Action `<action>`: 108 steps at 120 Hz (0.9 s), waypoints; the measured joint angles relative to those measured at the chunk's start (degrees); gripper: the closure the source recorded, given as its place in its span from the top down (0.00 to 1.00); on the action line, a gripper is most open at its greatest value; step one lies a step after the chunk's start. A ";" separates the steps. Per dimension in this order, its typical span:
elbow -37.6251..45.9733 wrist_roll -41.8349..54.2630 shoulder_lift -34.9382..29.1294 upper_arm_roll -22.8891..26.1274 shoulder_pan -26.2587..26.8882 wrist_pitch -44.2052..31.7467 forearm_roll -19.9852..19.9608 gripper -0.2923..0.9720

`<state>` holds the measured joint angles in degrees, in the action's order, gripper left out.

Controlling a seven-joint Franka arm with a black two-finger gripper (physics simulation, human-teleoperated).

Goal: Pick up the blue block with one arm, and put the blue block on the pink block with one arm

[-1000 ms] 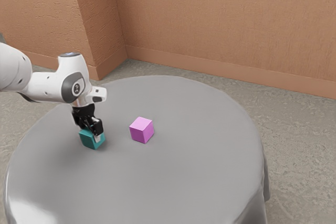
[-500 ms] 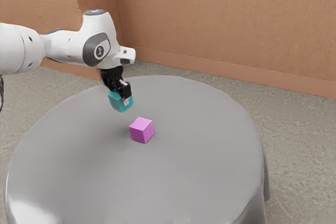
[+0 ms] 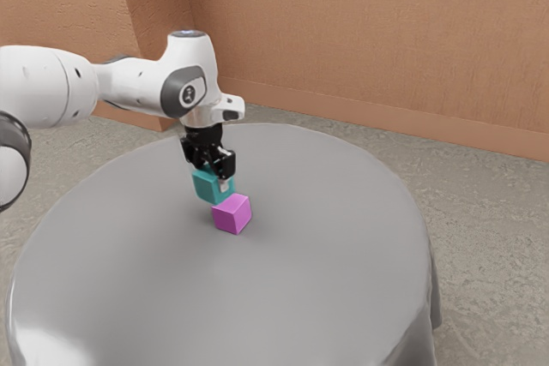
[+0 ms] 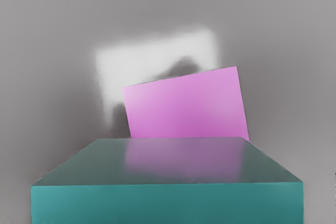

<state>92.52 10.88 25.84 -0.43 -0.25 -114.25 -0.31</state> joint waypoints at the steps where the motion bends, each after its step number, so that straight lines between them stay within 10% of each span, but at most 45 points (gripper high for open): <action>1: -0.06 -0.14 0.04 0.00 0.05 0.02 0.00 0.54; 108: -3.32 -8.58 2.75 0.43 1.92 0.31 2.54 0.54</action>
<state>89.20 2.30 28.59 0.00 1.67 -113.94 2.23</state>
